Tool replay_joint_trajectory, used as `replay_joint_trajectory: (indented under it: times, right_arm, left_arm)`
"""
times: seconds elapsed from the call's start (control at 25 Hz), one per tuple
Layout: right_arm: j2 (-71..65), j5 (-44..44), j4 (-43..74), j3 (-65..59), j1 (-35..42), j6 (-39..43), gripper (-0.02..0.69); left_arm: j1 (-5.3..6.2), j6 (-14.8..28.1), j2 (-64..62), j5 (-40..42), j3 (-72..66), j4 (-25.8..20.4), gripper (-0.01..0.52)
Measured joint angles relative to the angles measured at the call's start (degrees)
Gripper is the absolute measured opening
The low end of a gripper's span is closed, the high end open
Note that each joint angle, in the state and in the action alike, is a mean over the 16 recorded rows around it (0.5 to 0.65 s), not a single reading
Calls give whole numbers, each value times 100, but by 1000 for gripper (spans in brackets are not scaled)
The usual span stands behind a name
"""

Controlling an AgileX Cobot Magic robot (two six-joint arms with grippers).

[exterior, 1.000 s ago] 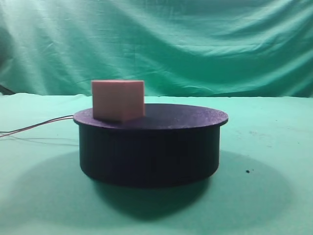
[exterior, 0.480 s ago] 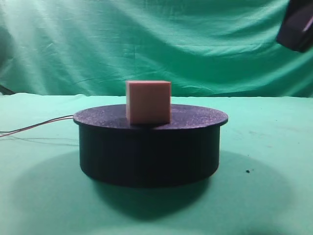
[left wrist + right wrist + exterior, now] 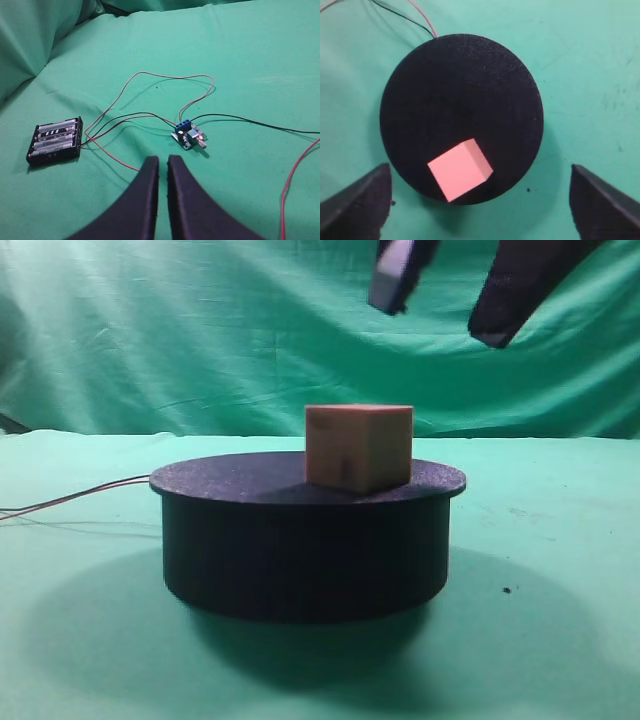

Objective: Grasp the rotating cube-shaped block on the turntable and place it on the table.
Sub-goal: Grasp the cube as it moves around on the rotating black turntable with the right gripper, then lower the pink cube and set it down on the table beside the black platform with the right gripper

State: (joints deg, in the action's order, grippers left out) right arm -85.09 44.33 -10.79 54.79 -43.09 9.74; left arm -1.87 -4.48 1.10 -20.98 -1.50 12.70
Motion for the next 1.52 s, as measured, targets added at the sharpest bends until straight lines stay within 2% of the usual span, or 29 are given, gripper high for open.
replay_joint_trajectory:
  times: [0.08, 0.32, 0.52, 0.72, 1.08, 1.32, 1.52]
  right_arm:
    - [-132, -43, -5, 16, 0, 1, 575]
    - [-516, -106, 279, 132, 0, 65, 425]
    - [-578, 146, 981, 286, 1, 423, 307]
    - [-341, 403, 1640, 199, 16, 863, 234]
    - [-109, 115, 2090, -529, 141, 1416, 248]
    - [-236, -260, 1910, -865, 337, 1428, 353]
    - [-78, -49, 1843, -714, 489, 1411, 408]
  left_arm:
    - [0, 0, 0, 0, 0, 0, 0]
    - [0, 0, 0, 0, 0, 0, 0]
    - [0, 0, 0, 0, 0, 0, 0]
    - [0, 0, 0, 0, 0, 0, 0]
    - [0, 0, 0, 0, 0, 0, 0]
    - [0, 0, 0, 0, 0, 0, 0]
    - [0, 0, 0, 0, 0, 0, 0]
